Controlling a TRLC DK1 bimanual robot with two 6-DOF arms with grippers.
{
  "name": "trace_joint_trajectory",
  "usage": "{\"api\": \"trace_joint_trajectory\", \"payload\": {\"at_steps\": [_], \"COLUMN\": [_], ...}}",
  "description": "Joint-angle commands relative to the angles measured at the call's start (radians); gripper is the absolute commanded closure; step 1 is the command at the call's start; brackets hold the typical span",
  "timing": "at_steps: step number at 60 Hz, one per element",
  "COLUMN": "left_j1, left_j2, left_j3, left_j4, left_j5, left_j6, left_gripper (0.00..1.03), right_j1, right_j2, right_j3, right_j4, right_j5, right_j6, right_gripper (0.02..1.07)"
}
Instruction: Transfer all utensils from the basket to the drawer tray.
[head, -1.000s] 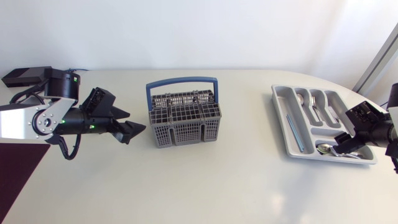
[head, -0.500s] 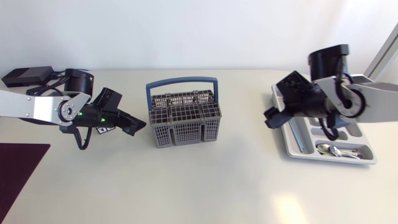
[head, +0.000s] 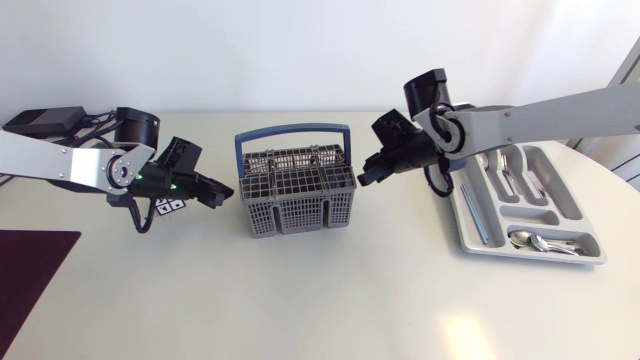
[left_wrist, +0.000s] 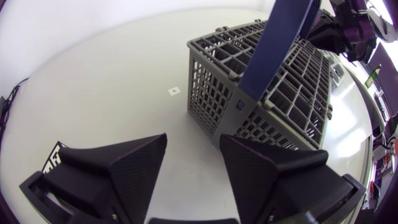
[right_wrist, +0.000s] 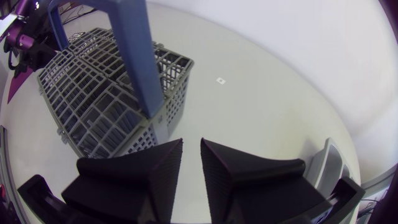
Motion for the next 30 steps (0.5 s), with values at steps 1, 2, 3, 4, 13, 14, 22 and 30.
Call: {"api": "trace_joint_trajectory", "payload": {"at_steps": [1, 2, 3, 4, 13, 14, 22, 30], "left_j1": [-0.027, -0.033, -0.039, -0.047, -0.102, -0.107, -0.148, -0.193], "left_j2": [0.027, 0.027, 0.026, 0.026, 0.020, 0.018, -0.011, -0.040], "left_j3": [0.027, 0.027, 0.027, 0.027, 0.026, 0.024, 0.009, -0.002], "left_j4": [-0.007, -0.007, -0.007, -0.007, -0.014, -0.014, -0.014, -0.025], "left_j5": [0.001, 0.001, 0.001, 0.001, 0.001, 0.001, 0.001, 0.001], "left_j6": [-0.025, -0.025, -0.025, -0.025, -0.022, -0.022, -0.016, -0.019], "left_gripper": [0.74, 0.76, 0.77, 0.77, 0.77, 0.77, 0.77, 0.77], "right_j1": [0.029, 0.035, 0.040, 0.048, 0.084, 0.086, 0.107, 0.110], "right_j2": [0.038, 0.040, 0.040, 0.038, -0.003, -0.009, -0.061, -0.114], "right_j3": [0.029, 0.029, 0.029, 0.027, 0.004, 0.000, -0.046, -0.097], "right_j4": [-0.025, -0.030, -0.033, -0.036, -0.075, -0.079, -0.088, -0.093], "right_j5": [-0.019, -0.028, -0.034, -0.042, -0.059, -0.060, -0.060, -0.060], "right_j6": [0.037, 0.040, 0.042, 0.042, 0.045, 0.045, 0.053, 0.057], "right_gripper": [1.01, 1.01, 1.02, 1.01, 1.01, 1.01, 1.01, 1.01]}}
